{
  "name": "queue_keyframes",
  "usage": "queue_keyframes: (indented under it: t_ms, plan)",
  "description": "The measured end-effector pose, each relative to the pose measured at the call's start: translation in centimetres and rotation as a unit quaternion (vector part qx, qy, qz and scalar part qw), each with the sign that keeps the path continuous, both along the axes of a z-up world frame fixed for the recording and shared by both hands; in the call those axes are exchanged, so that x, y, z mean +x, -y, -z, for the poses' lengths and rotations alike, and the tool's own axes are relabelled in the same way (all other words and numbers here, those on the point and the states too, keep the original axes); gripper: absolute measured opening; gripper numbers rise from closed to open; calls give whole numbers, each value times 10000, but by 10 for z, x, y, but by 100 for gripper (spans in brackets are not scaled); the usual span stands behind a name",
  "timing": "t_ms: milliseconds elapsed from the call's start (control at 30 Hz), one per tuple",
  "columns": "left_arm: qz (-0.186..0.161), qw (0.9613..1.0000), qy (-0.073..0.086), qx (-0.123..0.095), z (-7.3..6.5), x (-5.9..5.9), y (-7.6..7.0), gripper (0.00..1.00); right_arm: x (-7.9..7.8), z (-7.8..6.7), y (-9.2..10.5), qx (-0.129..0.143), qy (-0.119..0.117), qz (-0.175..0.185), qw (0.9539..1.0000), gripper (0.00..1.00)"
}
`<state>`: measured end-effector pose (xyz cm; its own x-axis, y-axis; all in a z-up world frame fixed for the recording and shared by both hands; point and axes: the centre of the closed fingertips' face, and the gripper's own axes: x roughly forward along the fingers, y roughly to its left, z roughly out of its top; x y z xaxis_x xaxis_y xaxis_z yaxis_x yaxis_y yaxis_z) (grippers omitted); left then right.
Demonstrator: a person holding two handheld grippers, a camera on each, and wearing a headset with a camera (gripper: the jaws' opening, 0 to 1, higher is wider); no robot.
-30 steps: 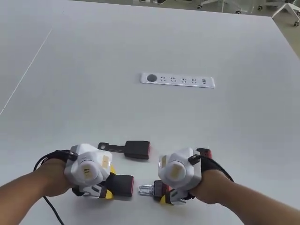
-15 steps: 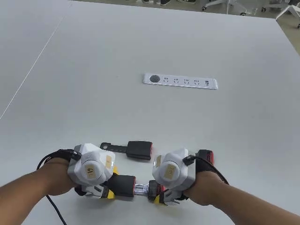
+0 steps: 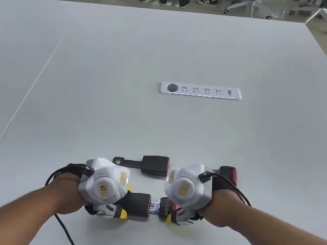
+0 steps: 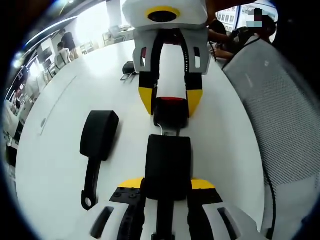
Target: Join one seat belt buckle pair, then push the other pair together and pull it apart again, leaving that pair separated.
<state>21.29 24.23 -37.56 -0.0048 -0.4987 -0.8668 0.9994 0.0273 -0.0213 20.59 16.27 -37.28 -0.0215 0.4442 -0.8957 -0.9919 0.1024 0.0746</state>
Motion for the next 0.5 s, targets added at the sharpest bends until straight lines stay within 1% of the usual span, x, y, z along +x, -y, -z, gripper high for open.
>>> queue_keyframes:
  t_ms: [67, 133, 167, 233, 267, 300, 367, 433, 467, 500]
  plan:
    - [4, 10000, 5, -1, 0, 0, 0, 33, 0, 0, 0, 84, -36, 87, 9999, 32]
    - [-22, 10000, 1, -8, -1, -1, 0, 32, 0, 0, -3, 276, -120, 281, 9992, 31]
    - [-24, 10000, 6, 3, 0, -1, 1, 32, 0, -1, -4, 330, -141, 377, 9986, 31]
    - [18, 10000, 20, 49, 0, -1, 1, 32, -1, -1, -7, 276, -77, 319, 9991, 30]
    - [58, 10000, 26, 55, 0, -1, 1, 32, -2, -1, -14, 372, -134, 404, 9984, 30]
    - [114, 9999, 21, 58, 0, -1, 1, 32, -3, -1, -15, 339, -146, 438, 9984, 30]
    - [163, 9998, 9, 63, 0, -1, 1, 32, -4, -2, -20, 272, -74, 337, 9990, 30]
    - [229, 9997, 15, 90, 0, -2, 2, 31, -2, -2, -22, 242, -136, 326, 9991, 30]
    - [216, 9997, 8, 103, 0, -2, 1, 31, -3, -2, -22, 251, -151, 252, 9993, 30]
    - [240, 9996, 13, 113, -1, -2, 0, 31, -5, -2, -21, 231, -176, 280, 9992, 30]
